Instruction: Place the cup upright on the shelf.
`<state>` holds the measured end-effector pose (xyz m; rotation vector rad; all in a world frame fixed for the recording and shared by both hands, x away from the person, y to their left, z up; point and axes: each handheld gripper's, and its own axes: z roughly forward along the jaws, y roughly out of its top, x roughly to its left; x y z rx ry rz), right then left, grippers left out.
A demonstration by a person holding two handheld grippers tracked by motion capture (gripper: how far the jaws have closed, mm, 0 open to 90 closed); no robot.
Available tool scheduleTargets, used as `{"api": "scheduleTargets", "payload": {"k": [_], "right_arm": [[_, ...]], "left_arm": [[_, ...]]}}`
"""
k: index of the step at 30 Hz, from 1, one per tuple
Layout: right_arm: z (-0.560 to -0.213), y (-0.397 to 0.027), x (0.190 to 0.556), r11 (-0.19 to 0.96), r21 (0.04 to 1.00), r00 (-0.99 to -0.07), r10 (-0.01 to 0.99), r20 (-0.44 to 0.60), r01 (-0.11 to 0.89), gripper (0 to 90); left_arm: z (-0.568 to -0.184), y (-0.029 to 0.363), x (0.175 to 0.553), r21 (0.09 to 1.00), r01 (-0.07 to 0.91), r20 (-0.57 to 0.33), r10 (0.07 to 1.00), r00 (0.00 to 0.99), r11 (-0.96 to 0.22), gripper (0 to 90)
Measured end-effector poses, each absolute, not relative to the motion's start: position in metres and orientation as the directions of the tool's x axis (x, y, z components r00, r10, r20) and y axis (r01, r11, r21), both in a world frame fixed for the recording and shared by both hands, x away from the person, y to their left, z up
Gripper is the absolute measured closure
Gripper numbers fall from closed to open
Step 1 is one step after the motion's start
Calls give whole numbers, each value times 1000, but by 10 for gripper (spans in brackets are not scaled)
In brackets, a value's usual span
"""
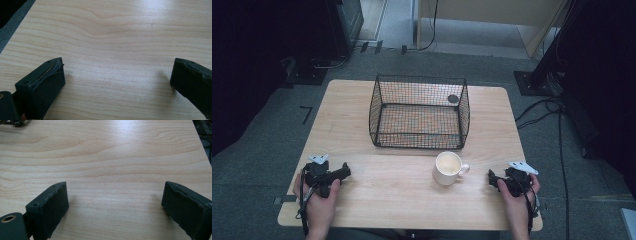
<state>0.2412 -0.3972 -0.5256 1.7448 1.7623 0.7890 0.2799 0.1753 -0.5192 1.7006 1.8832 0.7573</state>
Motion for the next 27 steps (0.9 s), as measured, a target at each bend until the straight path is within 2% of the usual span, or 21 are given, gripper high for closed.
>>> {"api": "scheduleTargets", "payload": {"k": [1, 2, 11, 27], "right_arm": [[-526, -397, 241, -6, 726, -23, 999, 30, 688, 83], [-525, -397, 239, -11, 740, -12, 1000, 26, 672, 157], [-517, -389, 232, -33, 775, -52, 995, 85, 630, 154], [-503, -352, 226, 50, 806, -202, 975, 88, 589, 174]], "left_arm": [[-519, 175, 280, 687, 723, 8, 994, -105, 71, 0], [-519, 174, 280, 686, 724, 9, 995, -101, 68, 0], [-519, 172, 280, 687, 724, 8, 995, -102, 69, 0], [-519, 172, 280, 687, 724, 8, 995, -102, 69, 0]]}}
